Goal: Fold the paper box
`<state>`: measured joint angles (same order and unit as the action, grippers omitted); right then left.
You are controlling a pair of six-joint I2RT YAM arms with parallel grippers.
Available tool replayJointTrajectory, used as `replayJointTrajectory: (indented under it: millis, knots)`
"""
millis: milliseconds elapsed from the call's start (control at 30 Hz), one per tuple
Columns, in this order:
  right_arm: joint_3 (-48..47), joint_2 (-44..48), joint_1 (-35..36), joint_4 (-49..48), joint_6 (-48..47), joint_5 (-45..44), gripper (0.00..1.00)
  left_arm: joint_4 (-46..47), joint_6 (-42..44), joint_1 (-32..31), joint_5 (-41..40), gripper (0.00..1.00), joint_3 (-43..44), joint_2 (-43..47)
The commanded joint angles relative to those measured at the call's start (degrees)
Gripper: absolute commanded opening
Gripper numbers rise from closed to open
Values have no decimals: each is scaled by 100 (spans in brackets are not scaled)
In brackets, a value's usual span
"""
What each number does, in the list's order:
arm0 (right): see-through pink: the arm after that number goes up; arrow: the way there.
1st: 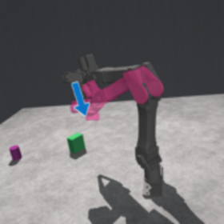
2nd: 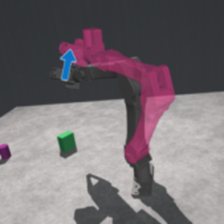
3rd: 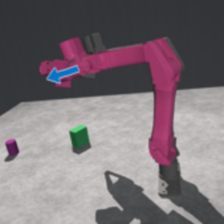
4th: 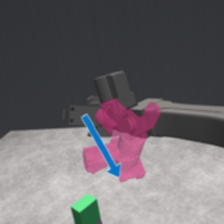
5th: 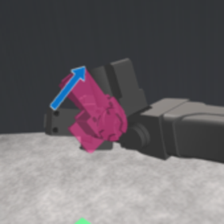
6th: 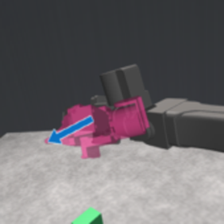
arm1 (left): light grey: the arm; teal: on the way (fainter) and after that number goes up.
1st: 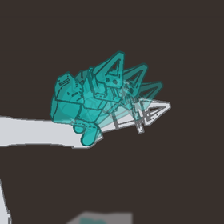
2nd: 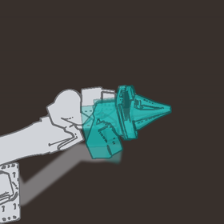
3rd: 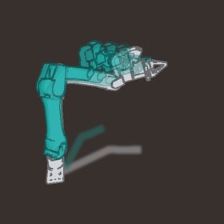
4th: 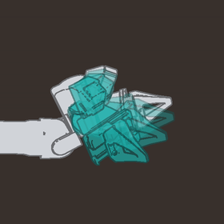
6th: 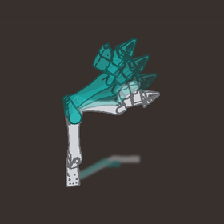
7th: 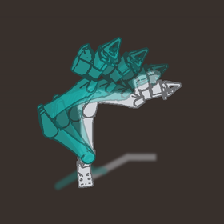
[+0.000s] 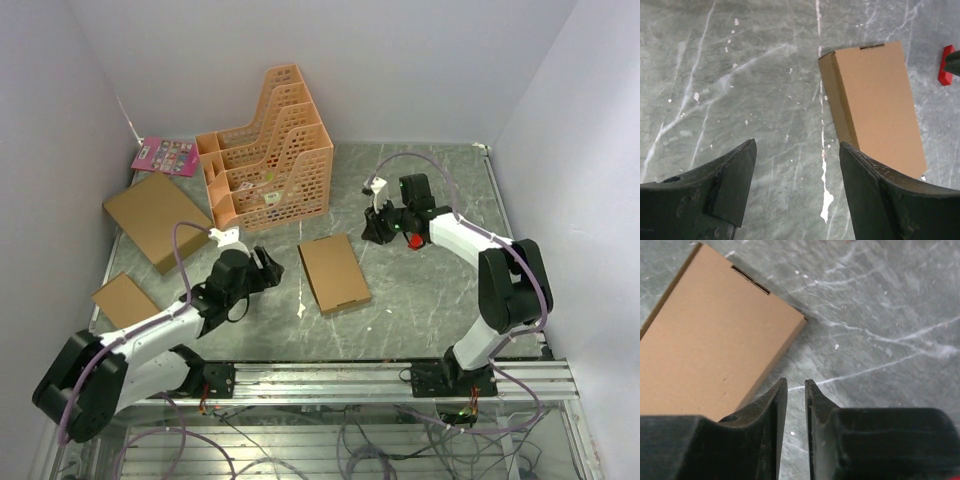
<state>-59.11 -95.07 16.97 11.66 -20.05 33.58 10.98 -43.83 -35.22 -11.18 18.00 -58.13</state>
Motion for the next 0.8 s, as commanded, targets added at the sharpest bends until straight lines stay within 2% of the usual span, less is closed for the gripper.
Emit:
replayJointTrajectory:
  millis: [0,133,300,400,533,767]
  knots:
    - [-95,-329,-43,-6,277,-404,16,640,110,340,668,75,204,-538]
    - [-245,-640,-16,183,363,-449,4,522,128,385,739,65,583,-1175]
    - [-393,-923,145,160,505,-596,2,524,208,387,801,34,1098,-2098]
    - [-503,-1108,210,100,711,-769,2,178,317,385,604,18,1558,-2562]
    - [-755,-1371,336,173,770,-1017,3,-131,402,386,355,8,2117,-3152]
    - [-1025,-1555,709,330,737,-1216,2,-289,385,357,463,7,2761,-3872]
